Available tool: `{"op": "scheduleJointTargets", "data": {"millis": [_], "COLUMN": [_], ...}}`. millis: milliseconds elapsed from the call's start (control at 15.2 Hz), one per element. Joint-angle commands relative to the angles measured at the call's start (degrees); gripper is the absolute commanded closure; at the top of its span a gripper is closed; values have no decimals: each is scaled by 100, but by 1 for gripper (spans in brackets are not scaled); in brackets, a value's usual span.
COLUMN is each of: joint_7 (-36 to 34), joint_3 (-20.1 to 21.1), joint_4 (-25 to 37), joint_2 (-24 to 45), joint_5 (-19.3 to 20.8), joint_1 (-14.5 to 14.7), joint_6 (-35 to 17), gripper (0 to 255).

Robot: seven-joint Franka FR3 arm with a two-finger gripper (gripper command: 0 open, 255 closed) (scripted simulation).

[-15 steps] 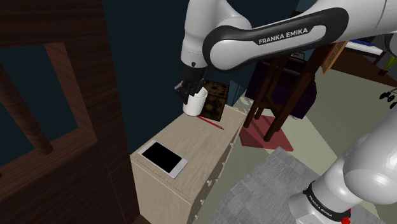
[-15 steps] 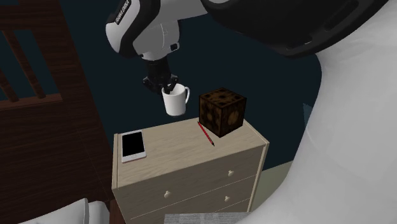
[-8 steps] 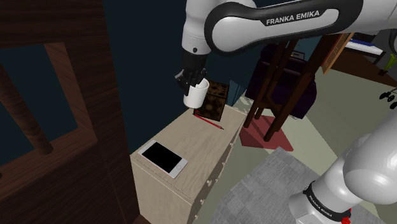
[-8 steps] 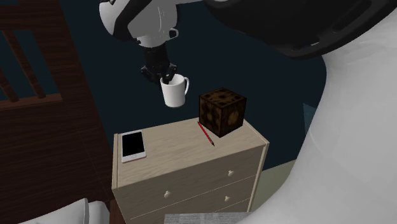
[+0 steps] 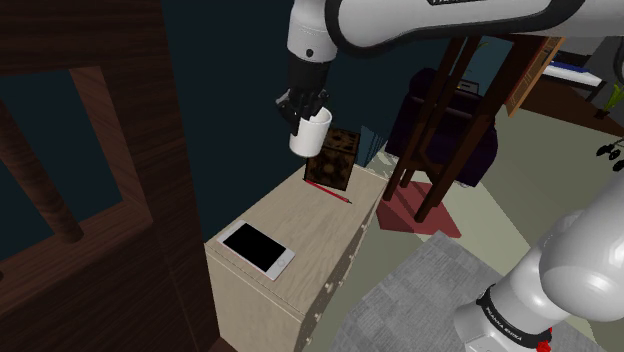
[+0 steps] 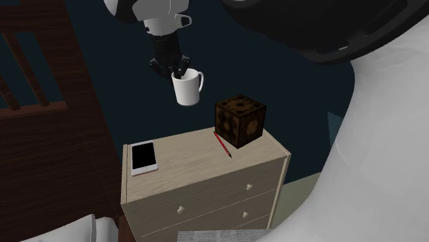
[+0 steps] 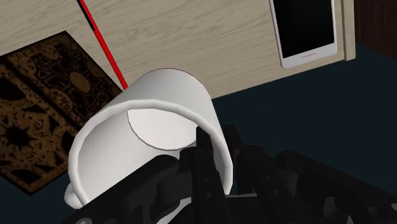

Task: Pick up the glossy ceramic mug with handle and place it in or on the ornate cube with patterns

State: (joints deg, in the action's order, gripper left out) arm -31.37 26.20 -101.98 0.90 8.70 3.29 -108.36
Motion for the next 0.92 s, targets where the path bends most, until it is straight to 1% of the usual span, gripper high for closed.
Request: {"op": "scheduleJointTargets", "data": {"millis": [0,132,528,858], "joint_7": [32,49,906,1580], "joint_3": [-3,0,-412,-738], "joint_4": [165,321,253,390], "joint_2": [-1,5,-127,-65], "joint_5": [-9,-12,-162,-225], "joint_1": [-3,0,-416,-745], "joint_6": [163,313,253,256], "gripper": [255,255,255,255]}}
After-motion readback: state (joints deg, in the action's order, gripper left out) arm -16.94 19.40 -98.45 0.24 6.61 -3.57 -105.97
